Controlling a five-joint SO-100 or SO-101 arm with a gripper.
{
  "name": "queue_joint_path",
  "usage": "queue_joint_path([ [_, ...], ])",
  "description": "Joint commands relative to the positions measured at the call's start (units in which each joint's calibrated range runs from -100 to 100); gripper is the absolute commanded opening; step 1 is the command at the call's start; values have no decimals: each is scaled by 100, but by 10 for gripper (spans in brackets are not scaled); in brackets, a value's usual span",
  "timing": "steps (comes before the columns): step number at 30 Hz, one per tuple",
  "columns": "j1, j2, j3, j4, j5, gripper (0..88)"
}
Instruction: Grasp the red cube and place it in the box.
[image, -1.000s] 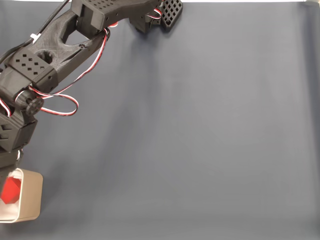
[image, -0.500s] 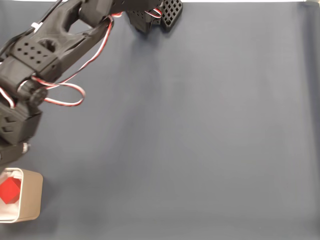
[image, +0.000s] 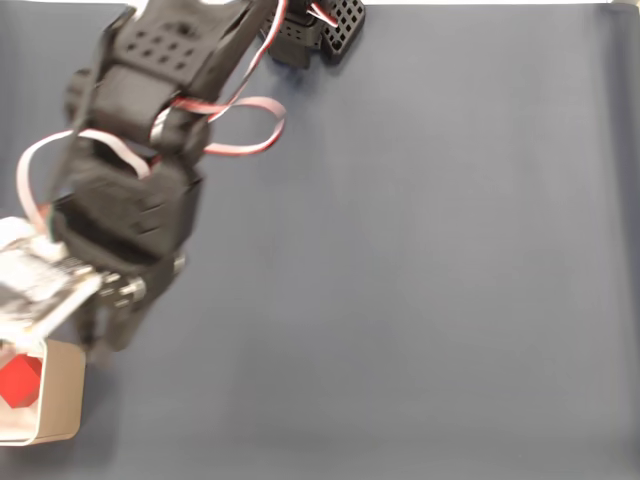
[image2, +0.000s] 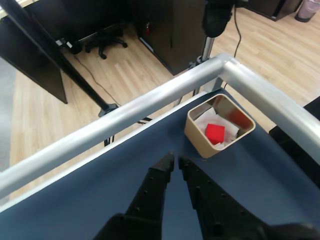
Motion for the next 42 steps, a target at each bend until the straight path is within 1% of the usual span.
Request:
queue_joint_path([
  [1, -332, -1038, 713, 7, 59, 1],
  [7, -879, -2216, 2355, -140, 93, 0],
  [14, -1369, -3481, 4308, -558, 117, 0],
  [29, -1703, -5648, 7894, -1189, 322, 0],
  [36, -1902, -6436, 8980, -1206, 381, 0],
  [42, -1966, -7424, 10147, -1239, 537, 0],
])
